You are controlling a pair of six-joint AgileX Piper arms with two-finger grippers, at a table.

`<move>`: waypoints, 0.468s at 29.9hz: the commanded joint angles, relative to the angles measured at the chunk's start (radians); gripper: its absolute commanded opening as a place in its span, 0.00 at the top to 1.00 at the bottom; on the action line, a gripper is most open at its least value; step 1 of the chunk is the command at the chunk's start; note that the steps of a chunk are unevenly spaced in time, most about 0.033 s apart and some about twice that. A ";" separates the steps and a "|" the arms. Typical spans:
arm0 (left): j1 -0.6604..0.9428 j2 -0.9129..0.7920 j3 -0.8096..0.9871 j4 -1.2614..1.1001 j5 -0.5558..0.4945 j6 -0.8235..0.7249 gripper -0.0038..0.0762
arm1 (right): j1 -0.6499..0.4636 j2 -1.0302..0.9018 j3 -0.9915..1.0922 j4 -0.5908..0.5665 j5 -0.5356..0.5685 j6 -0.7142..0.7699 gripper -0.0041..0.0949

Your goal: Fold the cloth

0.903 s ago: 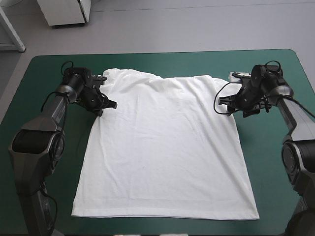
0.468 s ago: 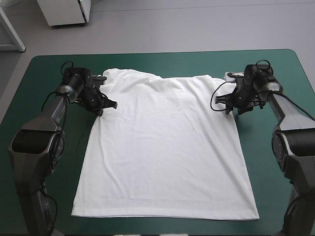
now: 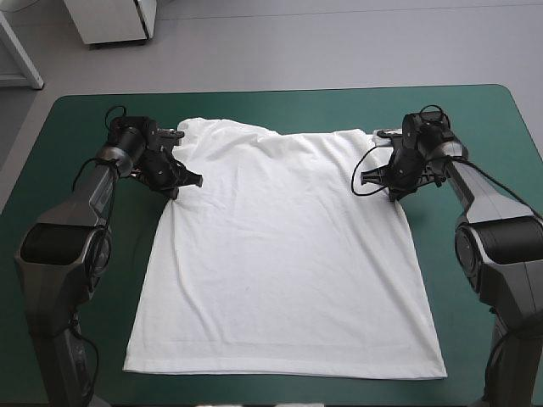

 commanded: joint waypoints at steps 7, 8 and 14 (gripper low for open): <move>-0.014 -0.034 -0.005 -0.095 -0.053 0.002 0.98 | 0.007 -0.089 -0.018 0.003 0.034 0.001 0.98; -0.014 -0.042 -0.009 -0.095 -0.047 0.002 0.98 | 0.007 -0.105 -0.024 0.003 0.032 0.001 0.98; -0.014 -0.090 -0.109 -0.100 0.016 0.028 0.98 | -0.001 -0.186 -0.083 0.003 0.012 0.001 0.97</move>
